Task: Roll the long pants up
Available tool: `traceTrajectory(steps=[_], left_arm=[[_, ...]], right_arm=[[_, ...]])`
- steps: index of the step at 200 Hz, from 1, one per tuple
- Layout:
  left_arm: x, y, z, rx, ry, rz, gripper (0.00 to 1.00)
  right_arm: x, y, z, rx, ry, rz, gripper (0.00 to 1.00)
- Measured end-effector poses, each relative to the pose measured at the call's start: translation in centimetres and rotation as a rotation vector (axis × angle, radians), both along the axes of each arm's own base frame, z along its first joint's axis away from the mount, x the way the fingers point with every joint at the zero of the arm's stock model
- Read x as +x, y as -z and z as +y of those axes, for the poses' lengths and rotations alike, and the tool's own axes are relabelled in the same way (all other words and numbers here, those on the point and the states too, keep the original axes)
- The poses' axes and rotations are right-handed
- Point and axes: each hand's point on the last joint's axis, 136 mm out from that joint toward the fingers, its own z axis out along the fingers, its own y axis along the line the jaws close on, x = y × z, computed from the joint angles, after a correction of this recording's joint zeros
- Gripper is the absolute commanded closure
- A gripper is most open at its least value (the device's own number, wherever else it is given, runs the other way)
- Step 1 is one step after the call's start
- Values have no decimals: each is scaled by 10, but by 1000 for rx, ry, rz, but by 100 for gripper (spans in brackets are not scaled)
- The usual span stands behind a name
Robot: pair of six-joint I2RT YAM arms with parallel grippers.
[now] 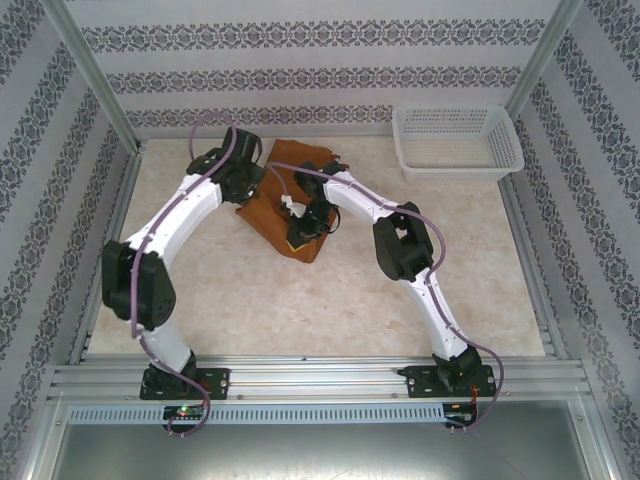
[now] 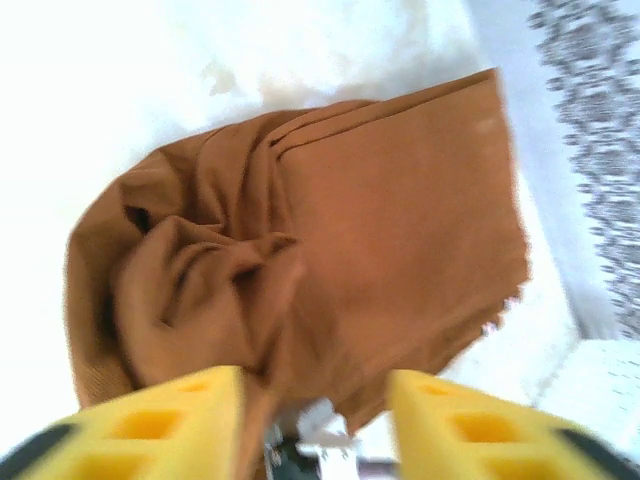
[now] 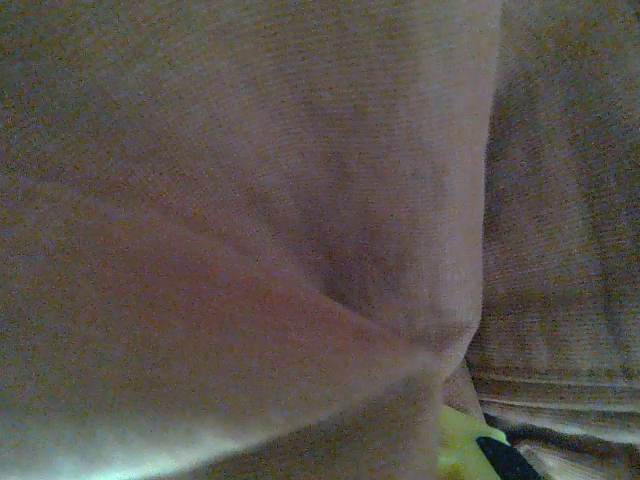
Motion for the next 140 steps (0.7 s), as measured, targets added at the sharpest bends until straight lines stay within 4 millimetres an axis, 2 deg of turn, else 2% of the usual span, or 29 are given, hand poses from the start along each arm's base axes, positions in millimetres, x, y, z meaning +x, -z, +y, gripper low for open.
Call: traceTrajectory(steps=[21,41,67,84,112,140], left_arm=[[-18,-21,-3,-36,26,-48,100],[-31,-19,-22,-62,73,-46,100],[-46,8,-56,-75,143,22,100],[-50,30,-68,-70,157,73,100],[-47,63,-66,-32,131,144,100],[-42,79,-56,19,93,166,100]], right_arm=[[0,1,0,2,0,4,100],[0,1,1,2,1,4,100],[2,1,-1,5,7,7,100],[2,1,-2,6,10,11,100],[4,0,-5,5,21,20,100],[5,0,-9,3,30,29,100]])
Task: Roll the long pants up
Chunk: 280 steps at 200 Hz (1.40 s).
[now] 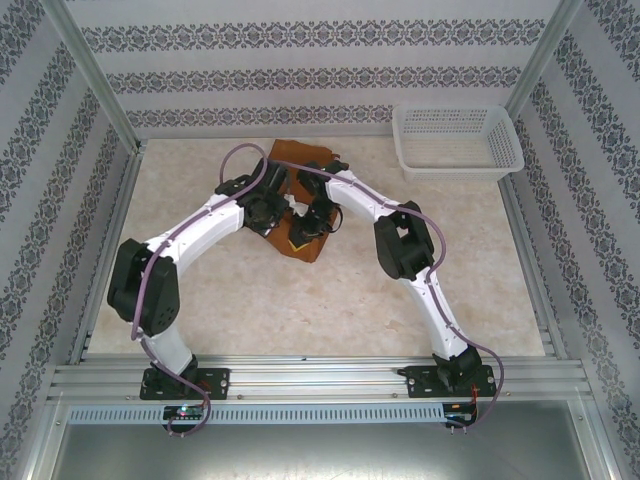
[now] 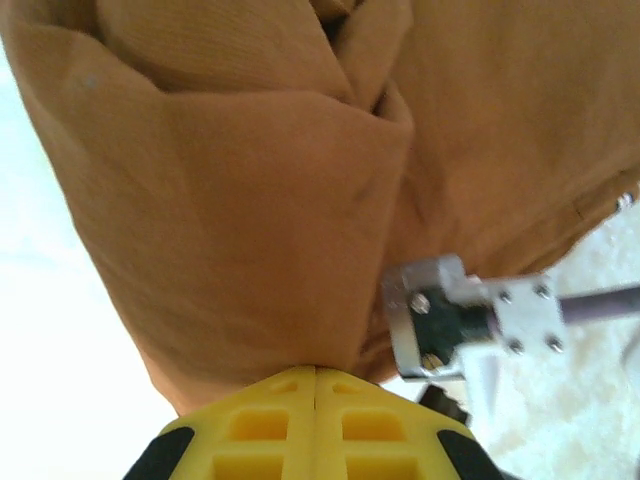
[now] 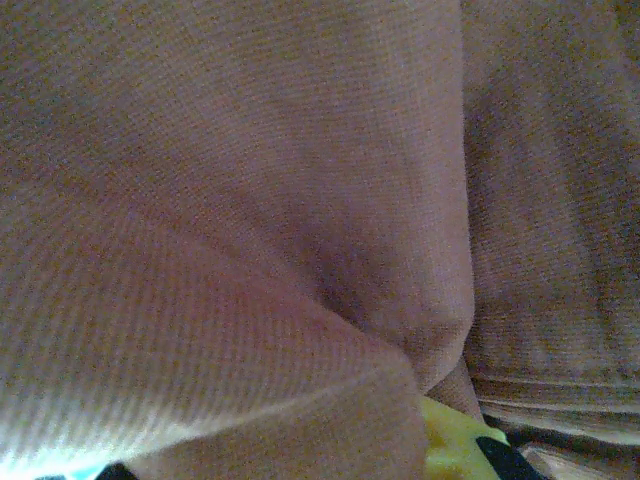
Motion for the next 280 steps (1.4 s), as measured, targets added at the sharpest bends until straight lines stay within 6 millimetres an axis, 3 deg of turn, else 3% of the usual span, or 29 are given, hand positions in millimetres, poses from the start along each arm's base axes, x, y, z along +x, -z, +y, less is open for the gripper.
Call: traceTrajectory(steps=[35,66,113,128,138,150,166,183,204,223,244,259,280], left_arm=[[12,14,27,71,-71,8,100],[33,46,51,125,-126,57,100],[77,86,40,144,-108,86,100],[90,86,35,134,-103,73,100],[96,86,31,123,-99,67,100],[102,88,29,117,-96,63,100],[106,88,31,108,-102,59,100],[111,87,35,98,-112,46,100],[115,87,38,83,-119,41,100],[115,88,38,76,-119,38,100],[114,87,38,71,-118,31,100],[114,87,38,68,-118,27,100],[114,87,38,66,-117,22,100]], right_arm=[[2,-1,-2,4,7,2,100],[3,-1,0,14,6,-2,100],[9,-1,0,21,18,-19,100],[16,2,-3,22,28,-39,82],[20,5,-5,16,34,-57,57],[20,7,-13,-16,37,-81,38],[17,4,-33,-113,35,-141,28],[11,-6,-56,-236,12,-238,25],[6,-39,-70,-365,-28,-429,23],[0,-84,-59,-419,-81,-655,20],[-13,-121,-28,-444,-161,-884,14],[-21,-124,-6,-476,-228,-1002,10],[-23,-99,13,-569,-321,-1086,9]])
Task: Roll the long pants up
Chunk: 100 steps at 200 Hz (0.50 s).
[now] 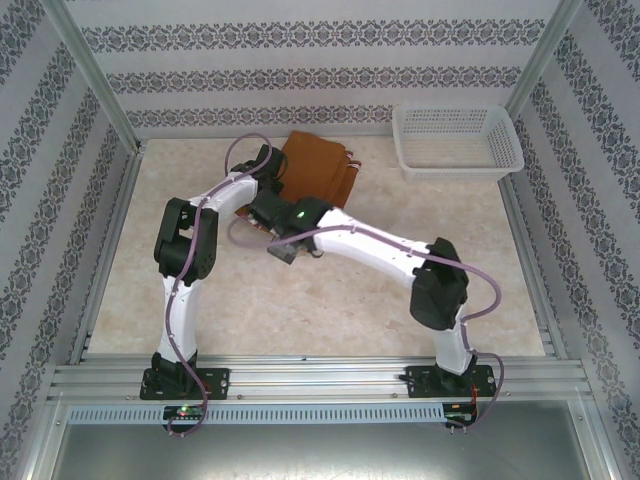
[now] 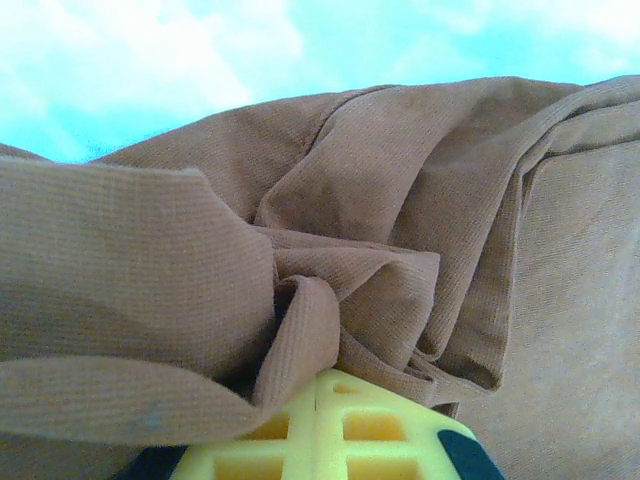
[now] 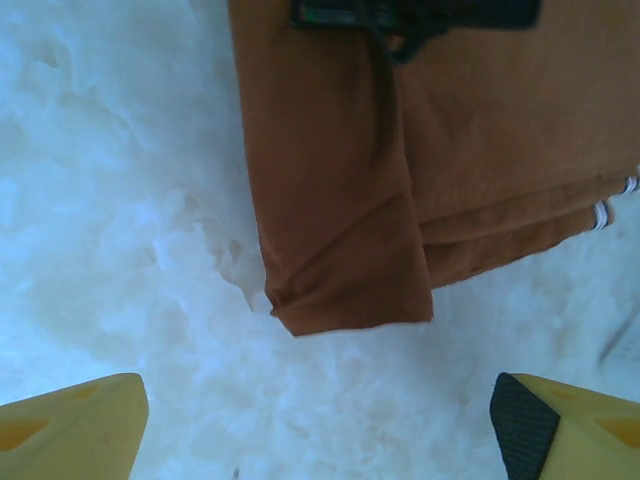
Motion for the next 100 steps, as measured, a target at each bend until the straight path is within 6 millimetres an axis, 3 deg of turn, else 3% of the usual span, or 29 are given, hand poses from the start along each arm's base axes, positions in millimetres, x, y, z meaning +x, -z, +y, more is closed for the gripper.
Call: traceTrajectory(steps=[41,74,89,100], left_arm=[[-1,-1,0,-8,2,-5,100],[-1,-1,-1,-16,5,-3,100],[-1,-1,-1,-19,6,-3,100],[-1,-1,-1,-24,6,-5,100]], right_arm=[[24,62,-6,-182,-2,-38,9],[42,76,-16,-249,5,-67,9],[51,82,-21,-273,10,-79,15],[58,89,-27,-292,11,-75,28]])
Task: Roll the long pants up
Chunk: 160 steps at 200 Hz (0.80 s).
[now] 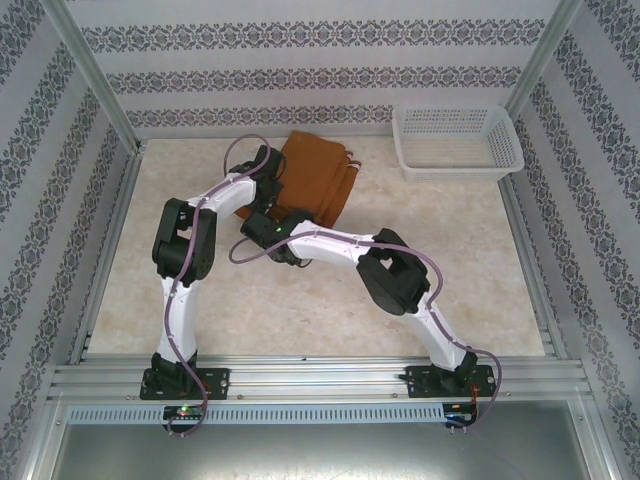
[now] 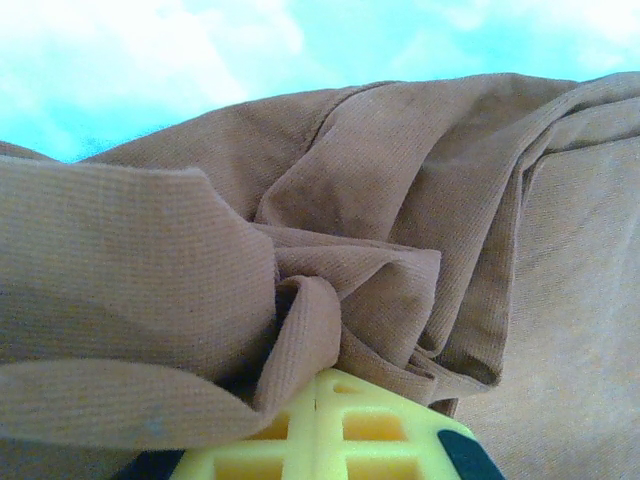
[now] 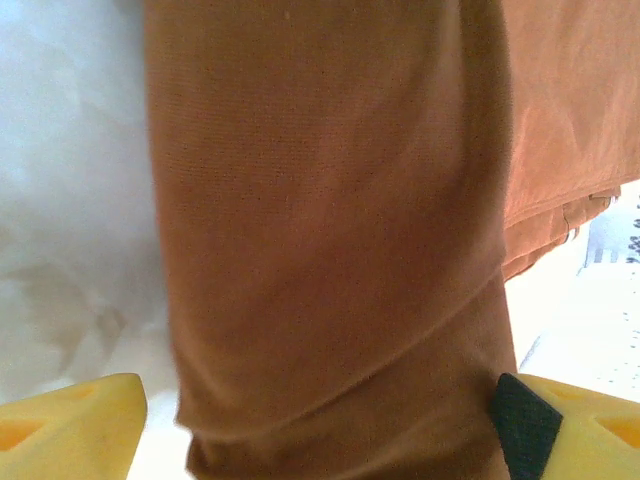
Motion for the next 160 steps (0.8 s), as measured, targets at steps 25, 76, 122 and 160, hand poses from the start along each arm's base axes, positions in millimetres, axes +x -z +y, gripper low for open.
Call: traceTrajectory(steps=[25,76,122,160], left_arm=[[-1,-1,-1,-14,7,-4,100],[0,-17,-7,-61,27,-65,0],[-4,-58,-5,-74,38,-116,0],[-21,-97,18,-49,7,-148,0]], right_arm=[[7,18,-9,31,20,78,100],[13,21,-18,202,71,232,100],[-5,9,-6,393,93,430,100],[-12,-24,0,511,127,554,100]])
